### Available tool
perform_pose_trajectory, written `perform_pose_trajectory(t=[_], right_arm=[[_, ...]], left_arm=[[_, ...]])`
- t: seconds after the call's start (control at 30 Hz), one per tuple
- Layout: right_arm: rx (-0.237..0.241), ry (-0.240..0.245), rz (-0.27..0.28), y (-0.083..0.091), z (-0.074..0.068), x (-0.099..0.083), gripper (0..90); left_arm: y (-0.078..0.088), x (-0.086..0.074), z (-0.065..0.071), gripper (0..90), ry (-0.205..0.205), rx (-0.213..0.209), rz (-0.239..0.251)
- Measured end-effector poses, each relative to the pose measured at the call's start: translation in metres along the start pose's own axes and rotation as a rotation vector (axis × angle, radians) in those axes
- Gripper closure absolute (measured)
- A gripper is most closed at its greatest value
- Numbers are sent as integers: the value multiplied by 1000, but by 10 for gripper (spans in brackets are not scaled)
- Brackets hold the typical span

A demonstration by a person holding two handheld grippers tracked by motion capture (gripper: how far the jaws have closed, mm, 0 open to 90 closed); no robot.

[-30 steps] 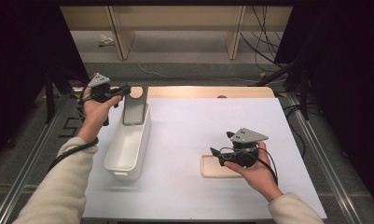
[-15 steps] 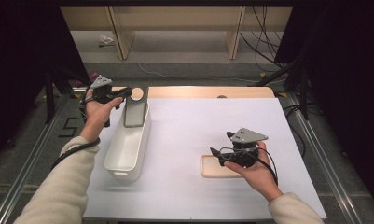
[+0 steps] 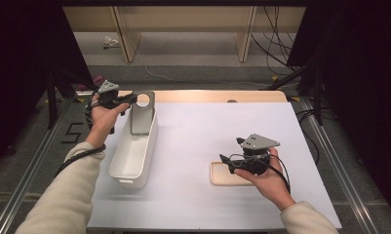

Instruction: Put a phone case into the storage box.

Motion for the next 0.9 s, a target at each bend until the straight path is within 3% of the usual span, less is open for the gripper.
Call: perform_pose_trajectory(t=[0.3, 0.6, 0.9], right_arm=[[0, 1, -1, 0, 0, 0, 174], [0, 0, -1, 0, 1, 0, 174], [-16, -13, 0, 3, 8, 0, 175]], left_arm=[[-6, -2, 0, 725, -37, 37, -34], [-8, -2, 1, 658, -42, 49, -35], [11, 2, 2, 414, 16, 66, -16]])
Point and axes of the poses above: each handheld gripper's, and its own axes: y roughly backward along the jaws, x roughly out of its top, z roughly to its right, the point moved 6 cm from there along -y, roughly forward along the jaws, and after that the axes turned 6 degrees about x, right-handed, at the moved point
